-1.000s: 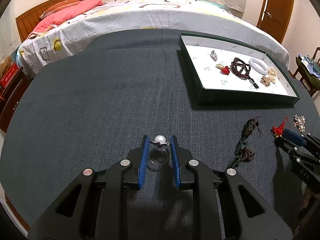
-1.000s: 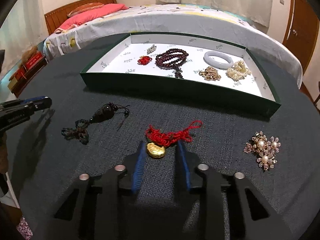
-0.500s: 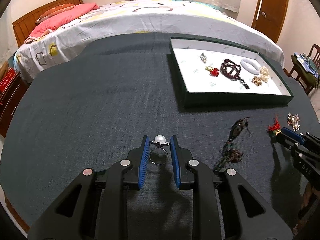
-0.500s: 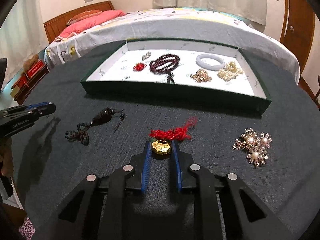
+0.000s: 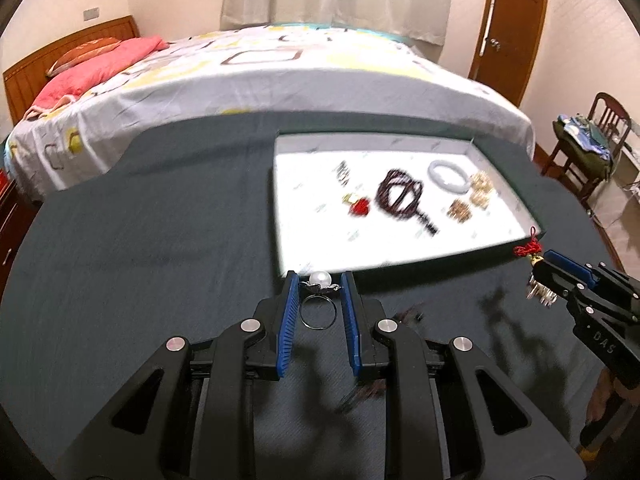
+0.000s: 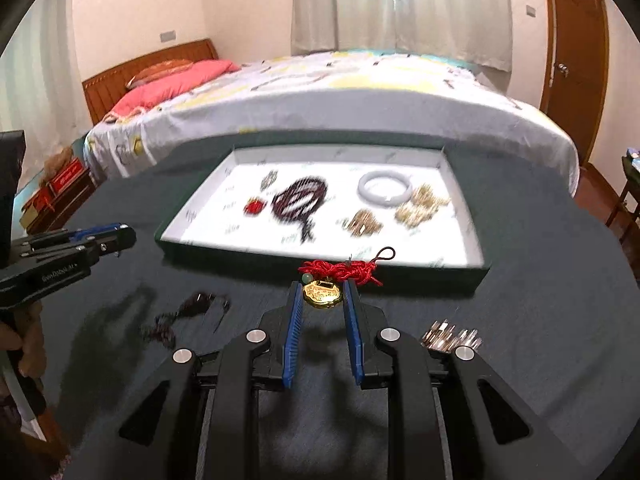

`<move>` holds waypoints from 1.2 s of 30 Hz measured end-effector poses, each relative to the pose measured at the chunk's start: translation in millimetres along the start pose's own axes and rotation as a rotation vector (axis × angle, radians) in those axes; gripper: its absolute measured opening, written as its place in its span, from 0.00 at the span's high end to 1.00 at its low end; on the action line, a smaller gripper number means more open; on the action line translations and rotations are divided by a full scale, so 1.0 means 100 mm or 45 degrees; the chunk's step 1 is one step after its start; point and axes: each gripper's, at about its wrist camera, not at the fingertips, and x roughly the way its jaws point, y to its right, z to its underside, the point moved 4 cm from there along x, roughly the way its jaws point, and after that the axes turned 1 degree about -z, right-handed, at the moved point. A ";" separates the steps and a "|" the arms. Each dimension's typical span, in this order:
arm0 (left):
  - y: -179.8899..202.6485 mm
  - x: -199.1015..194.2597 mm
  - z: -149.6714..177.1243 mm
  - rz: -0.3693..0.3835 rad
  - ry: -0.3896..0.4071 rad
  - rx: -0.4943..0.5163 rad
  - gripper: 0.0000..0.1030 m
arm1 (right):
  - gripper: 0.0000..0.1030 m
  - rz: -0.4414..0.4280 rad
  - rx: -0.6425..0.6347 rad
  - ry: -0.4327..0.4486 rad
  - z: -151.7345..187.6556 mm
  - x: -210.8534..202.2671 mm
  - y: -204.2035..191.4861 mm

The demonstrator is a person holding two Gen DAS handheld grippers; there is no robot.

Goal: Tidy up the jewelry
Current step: 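Carry the pearl ring and red cord pendant into the green box with both grippers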

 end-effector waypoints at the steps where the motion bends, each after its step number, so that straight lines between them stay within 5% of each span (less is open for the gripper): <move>1: 0.04 0.02 -0.06 0.011 0.008 0.001 0.79 | 0.79 0.006 0.002 0.012 -0.04 -0.01 0.03; 14: 0.34 0.48 -0.55 0.046 0.045 -0.005 0.79 | 0.79 0.065 0.053 0.043 -0.34 0.29 0.50; 23: 0.26 0.93 -0.41 0.008 -0.055 -0.024 0.79 | 0.79 0.062 0.114 -0.094 -0.14 0.76 0.73; 36: 0.19 1.17 -0.27 -0.005 -0.124 -0.031 0.79 | 0.79 0.078 0.086 -0.114 -0.14 0.81 0.74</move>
